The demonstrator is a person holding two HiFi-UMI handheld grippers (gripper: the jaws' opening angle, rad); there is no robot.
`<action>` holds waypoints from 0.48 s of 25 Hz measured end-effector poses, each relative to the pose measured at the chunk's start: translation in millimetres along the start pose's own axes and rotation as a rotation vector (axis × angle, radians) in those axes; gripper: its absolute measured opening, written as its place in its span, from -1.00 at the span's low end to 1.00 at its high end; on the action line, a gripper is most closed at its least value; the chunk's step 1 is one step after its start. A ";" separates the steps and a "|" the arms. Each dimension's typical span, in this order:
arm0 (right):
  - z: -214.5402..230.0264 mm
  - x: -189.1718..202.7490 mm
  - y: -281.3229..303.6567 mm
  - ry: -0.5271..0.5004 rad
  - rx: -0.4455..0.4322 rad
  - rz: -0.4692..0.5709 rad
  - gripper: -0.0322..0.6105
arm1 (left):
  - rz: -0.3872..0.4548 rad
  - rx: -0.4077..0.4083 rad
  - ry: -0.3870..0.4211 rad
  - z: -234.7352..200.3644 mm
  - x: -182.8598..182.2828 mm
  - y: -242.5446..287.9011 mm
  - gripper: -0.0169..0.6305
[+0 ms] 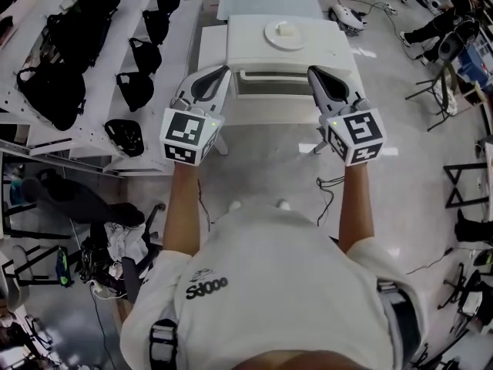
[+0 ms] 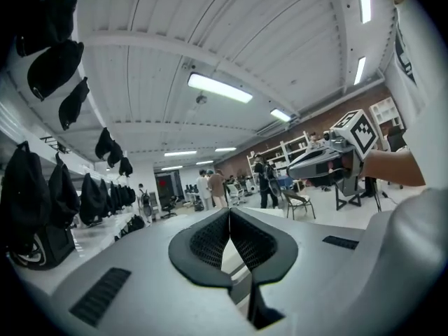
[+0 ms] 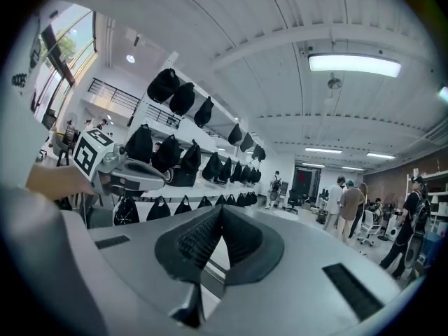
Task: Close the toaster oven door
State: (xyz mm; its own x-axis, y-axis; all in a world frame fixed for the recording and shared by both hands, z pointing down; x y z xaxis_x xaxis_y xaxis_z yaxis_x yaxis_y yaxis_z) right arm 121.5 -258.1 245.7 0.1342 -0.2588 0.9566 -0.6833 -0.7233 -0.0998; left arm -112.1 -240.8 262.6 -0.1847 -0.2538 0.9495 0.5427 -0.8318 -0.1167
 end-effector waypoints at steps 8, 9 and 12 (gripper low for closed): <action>-15.0 1.4 -1.5 -0.081 -0.022 -0.040 -0.88 | -0.004 0.012 0.008 5.8 -2.0 -6.3 -0.89; -15.5 2.5 -1.9 -0.080 -0.023 -0.042 -0.88 | -0.004 0.012 0.006 6.1 -1.4 -6.6 -0.89; -16.3 4.7 -3.0 -0.083 -0.022 -0.047 -0.88 | -0.003 0.018 0.001 8.3 -0.5 -7.7 -0.89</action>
State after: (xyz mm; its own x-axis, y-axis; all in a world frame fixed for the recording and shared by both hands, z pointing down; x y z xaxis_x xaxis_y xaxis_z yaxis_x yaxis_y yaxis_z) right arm 112.5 -246.7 254.9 0.2249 -0.2777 0.9340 -0.6903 -0.7219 -0.0484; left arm -109.3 -230.2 265.4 -0.1873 -0.2519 0.9495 0.5570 -0.8234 -0.1086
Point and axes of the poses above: the fingertips, and each gripper's own axes: y forward along the fingers, z to its right, x out of its underside, the point moved 7 cm from there along -y, backward along the fingers, and after that the axes turned 10 degrees about z, right-handed, at the moved point
